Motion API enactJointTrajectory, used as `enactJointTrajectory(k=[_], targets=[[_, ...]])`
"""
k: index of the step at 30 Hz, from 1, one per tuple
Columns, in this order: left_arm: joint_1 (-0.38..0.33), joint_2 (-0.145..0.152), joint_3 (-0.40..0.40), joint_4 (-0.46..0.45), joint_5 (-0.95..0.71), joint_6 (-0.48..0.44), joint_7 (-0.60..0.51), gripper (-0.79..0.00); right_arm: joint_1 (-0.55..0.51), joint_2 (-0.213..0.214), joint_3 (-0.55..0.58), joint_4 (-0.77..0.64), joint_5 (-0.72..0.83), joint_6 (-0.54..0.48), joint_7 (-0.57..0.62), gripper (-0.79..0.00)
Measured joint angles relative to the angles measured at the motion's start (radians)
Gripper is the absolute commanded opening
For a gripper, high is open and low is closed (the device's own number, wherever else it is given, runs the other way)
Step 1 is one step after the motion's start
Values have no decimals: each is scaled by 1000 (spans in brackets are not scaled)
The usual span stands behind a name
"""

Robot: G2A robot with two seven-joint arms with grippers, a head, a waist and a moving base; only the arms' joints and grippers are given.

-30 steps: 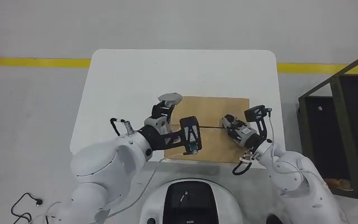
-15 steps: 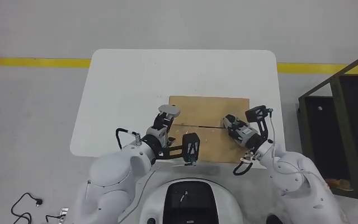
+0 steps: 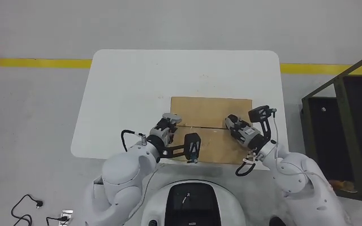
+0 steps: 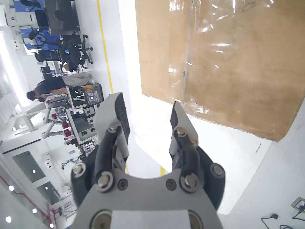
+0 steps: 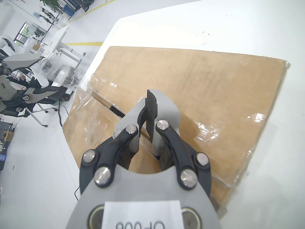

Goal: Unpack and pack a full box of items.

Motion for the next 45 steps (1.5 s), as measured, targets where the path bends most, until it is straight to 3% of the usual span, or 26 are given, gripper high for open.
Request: enactJointTrajectory(k=[3,4,5,6,8,9,14,17,21,23,28,31,39,45], targets=[[2,4,5,7,41,-2,29,-376,1,-1,3,1,3,1,0,-785],[2,5,4,7,55,-9,39,-314,1,-1,3,1,4,0,0,-785],[4,6,2,7,62,-11,46,-160,1,-1,3,2,4,0,1,-785],[6,7,-2,5,66,-13,52,-95,1,-1,3,2,5,-1,1,-785],[10,9,-13,-2,71,-22,62,-62,1,-1,3,2,6,-2,3,-785],[11,10,-17,-6,75,-29,65,-9,1,-1,3,2,6,-3,4,-785],[21,14,-38,-25,87,-60,85,0,1,-2,2,3,7,-7,7,-785],[29,16,-34,-19,104,-62,97,-43,1,-3,1,5,7,-8,8,-785],[21,13,-19,0,128,-20,106,-231,2,-4,-1,6,8,-10,9,-785],[10,11,-15,13,135,-4,107,-406,2,-4,0,6,8,-9,10,-785],[-10,6,-33,32,128,2,99,-548,0,-5,1,4,7,-6,9,-785],[-13,6,-49,33,123,-9,98,-579,0,-5,2,3,9,-4,9,-785],[2,5,-76,13,115,-35,89,-486,2,-7,-1,4,6,-6,8,-785],[11,6,-80,6,133,-41,96,-505,4,-8,-2,5,9,-7,9,-785]])
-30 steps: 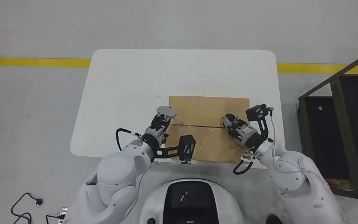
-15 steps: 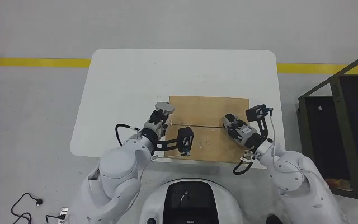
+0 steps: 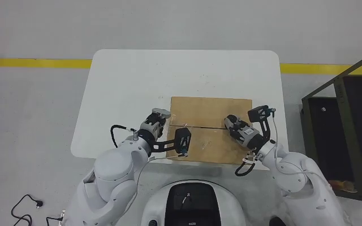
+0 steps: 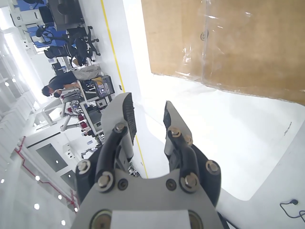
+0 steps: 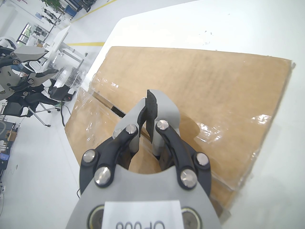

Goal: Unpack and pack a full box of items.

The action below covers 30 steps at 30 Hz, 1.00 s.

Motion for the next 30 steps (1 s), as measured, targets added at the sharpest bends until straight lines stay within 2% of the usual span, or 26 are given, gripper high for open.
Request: enactJointTrajectory(k=[3,5,11,17,25,30], targets=[[0,0,2,4,8,8,10,-582,0,-1,-1,0,-1,0,0,-785],[-2,-1,5,6,11,19,18,-785,0,-1,-1,0,-1,0,0,-785],[-5,-8,14,12,0,63,22,-785,0,-2,-3,1,-1,4,-2,-785],[-7,-27,8,17,-113,109,-38,-785,4,-4,-6,5,4,6,-2,-785],[-2,-67,-43,45,-451,285,-249,-785,25,-8,-26,36,1,8,5,-785],[-26,-80,-61,51,-575,361,-336,-785,35,-9,-34,49,-2,8,13,-785]])
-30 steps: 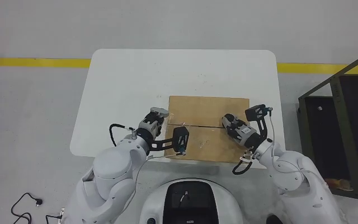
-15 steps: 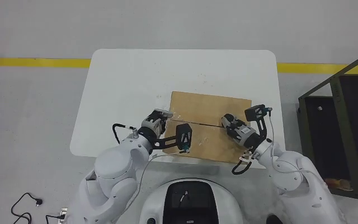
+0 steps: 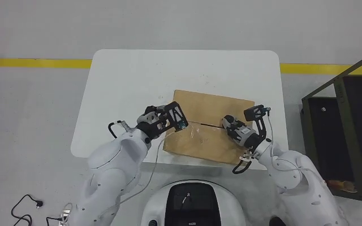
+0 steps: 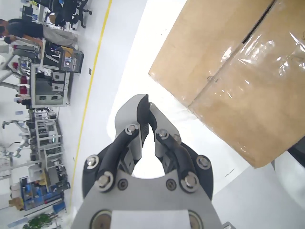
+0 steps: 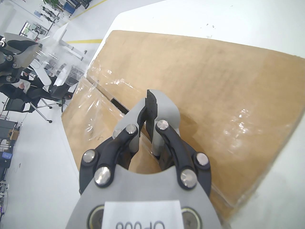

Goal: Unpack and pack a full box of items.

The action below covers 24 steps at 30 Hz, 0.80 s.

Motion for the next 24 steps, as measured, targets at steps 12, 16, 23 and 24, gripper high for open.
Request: enactJointTrajectory(k=[12,16,23,24], targets=[[-35,-12,-40,21,-187,107,-117,-785,26,-3,-13,16,1,3,28,-785],[-47,-13,-42,20,-200,125,-118,-785,35,-4,-14,18,10,1,34,-785],[-64,-13,-39,24,-200,127,-108,-785,45,-5,-16,28,12,-11,39,-785],[-63,-15,-43,26,-221,145,-110,-785,47,-5,-18,31,11,-10,40,-785]])
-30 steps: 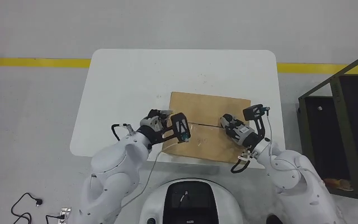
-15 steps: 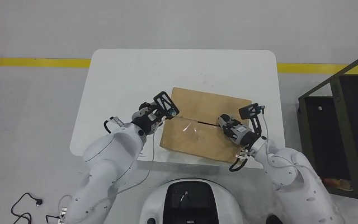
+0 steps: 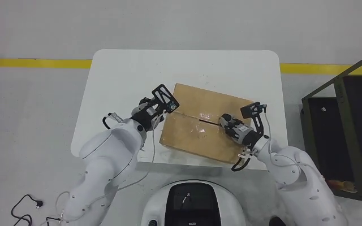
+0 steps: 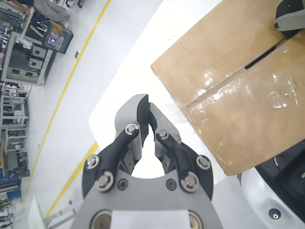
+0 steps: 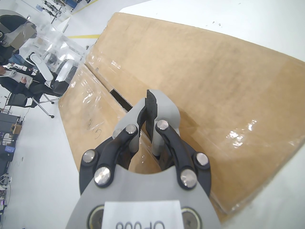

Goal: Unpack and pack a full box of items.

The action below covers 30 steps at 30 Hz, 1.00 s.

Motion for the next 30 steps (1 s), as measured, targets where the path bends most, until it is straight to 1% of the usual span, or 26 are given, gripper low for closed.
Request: enactJointTrajectory(k=[1,3,5,7,8,10,12,13,14,15,18,19,21,25,27,28,30], targets=[[-2,0,-4,0,-19,9,-9,-785,3,0,-1,1,-1,1,1,-751],[-9,2,-3,-3,-6,-16,-21,-785,7,-1,-2,0,5,-1,-2,-486],[-7,4,1,-3,11,-32,-18,-785,14,-2,3,-5,33,-9,-8,-409],[-3,4,2,-6,12,-32,-13,-785,23,-2,14,-15,63,-22,-5,-372],[-2,5,2,-7,14,-34,-12,-785,26,-2,20,-19,78,-30,-1,-326],[-1,6,4,-8,17,-35,-10,-785,35,0,33,-27,108,-50,14,-311],[-1,6,6,-5,16,-35,-9,-785,44,1,39,-32,125,-73,30,-268],[-2,6,7,-3,16,-35,-8,-785,49,2,40,-35,134,-91,44,-206],[-3,6,7,-1,15,-35,-7,-785,54,3,40,-37,141,-103,55,-123],[-4,6,8,1,14,-35,-7,-785,59,3,39,-39,148,-112,65,-102],[-8,7,7,7,12,-36,-5,-785,74,4,39,-44,171,-125,80,-132],[-10,7,6,8,11,-35,-3,-785,81,4,37,-45,178,-135,86,-179],[-12,7,4,10,10,-33,0,-785,97,5,27,-41,172,-161,104,-206],[-13,8,3,12,5,-32,5,-785,161,4,-24,-3,148,-245,156,-237],[-13,8,2,13,3,-31,7,-785,196,1,-51,25,144,-270,169,-280],[-14,9,2,14,2,-31,8,-785,221,-2,-69,47,139,-279,170,-286],[-15,9,2,16,0,-33,9,-785,256,-7,-98,82,135,-287,166,-339]])
